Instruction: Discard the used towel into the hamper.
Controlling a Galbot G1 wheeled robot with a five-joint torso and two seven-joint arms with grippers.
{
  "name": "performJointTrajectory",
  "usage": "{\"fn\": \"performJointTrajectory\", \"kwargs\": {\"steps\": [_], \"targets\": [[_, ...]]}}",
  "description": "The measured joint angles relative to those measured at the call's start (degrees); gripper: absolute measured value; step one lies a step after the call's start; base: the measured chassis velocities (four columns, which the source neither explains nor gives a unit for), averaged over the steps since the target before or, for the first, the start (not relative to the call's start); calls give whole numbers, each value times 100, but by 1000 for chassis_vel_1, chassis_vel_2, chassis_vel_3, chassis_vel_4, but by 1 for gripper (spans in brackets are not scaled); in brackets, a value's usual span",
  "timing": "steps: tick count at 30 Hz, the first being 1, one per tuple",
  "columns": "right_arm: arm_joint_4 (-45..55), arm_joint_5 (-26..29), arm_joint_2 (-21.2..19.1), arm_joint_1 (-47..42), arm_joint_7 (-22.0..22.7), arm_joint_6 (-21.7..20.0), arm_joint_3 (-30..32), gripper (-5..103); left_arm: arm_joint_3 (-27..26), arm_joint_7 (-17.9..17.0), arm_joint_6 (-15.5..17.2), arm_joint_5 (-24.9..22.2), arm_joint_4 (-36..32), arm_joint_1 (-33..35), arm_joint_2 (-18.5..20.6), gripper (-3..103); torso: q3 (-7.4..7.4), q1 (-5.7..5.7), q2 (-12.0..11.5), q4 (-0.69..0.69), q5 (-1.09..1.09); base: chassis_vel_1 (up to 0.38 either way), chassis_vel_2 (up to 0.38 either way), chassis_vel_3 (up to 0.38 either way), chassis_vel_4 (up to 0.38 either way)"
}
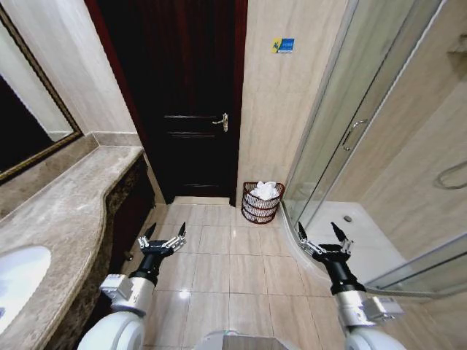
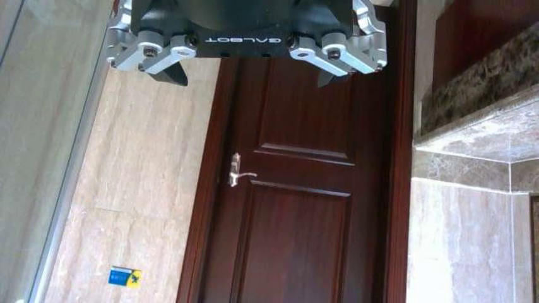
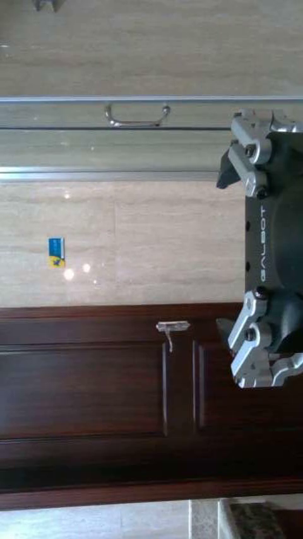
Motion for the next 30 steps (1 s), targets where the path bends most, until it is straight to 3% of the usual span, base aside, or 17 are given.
{"fn": "performJointTrajectory", "kwargs": {"steps": [30], "targets": [[0, 0, 0, 0, 0, 0, 0, 100, 0, 0, 0, 0, 0, 0, 0, 100, 0, 1, 1, 0, 0, 0, 0, 0, 0]]}}
